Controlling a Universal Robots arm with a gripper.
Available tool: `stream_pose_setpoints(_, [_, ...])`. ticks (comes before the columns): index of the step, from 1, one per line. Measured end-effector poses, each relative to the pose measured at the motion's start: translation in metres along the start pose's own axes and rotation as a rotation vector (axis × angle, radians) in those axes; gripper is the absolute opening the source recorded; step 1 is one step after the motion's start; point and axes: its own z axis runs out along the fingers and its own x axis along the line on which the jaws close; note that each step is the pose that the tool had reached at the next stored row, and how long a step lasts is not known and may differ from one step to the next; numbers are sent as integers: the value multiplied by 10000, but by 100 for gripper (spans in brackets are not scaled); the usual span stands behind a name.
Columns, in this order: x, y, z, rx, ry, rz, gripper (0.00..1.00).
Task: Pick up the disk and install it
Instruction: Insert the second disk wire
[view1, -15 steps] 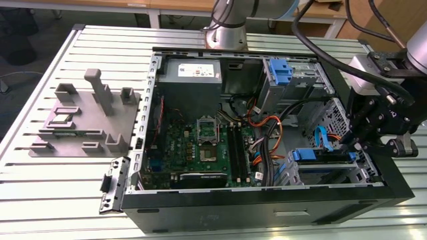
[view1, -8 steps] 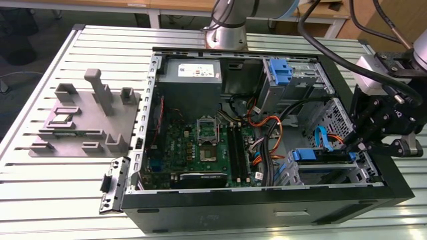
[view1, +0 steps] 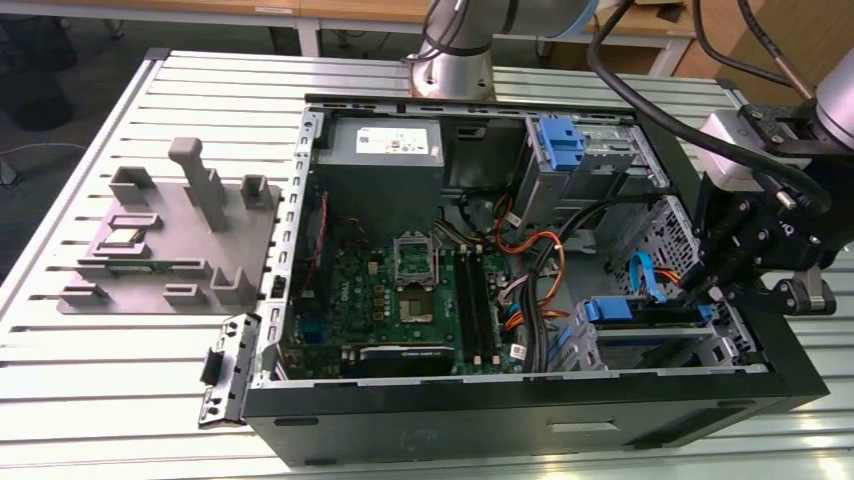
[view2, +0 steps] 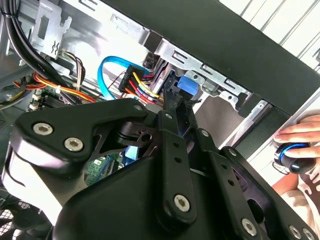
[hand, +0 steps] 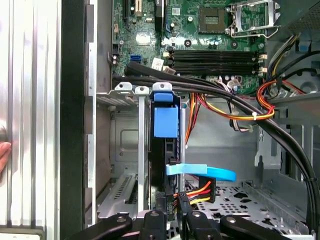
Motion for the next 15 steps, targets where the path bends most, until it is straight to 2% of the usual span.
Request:
stream_pose_setpoints(7, [0,0,0,0,0,2,24])
stream_pose_setpoints(8, [0,0,0,0,0,2,22])
stream_pose_setpoints(9, [0,0,0,0,0,2,16])
stream_pose_setpoints(15, [0,0,0,0,0,4,16])
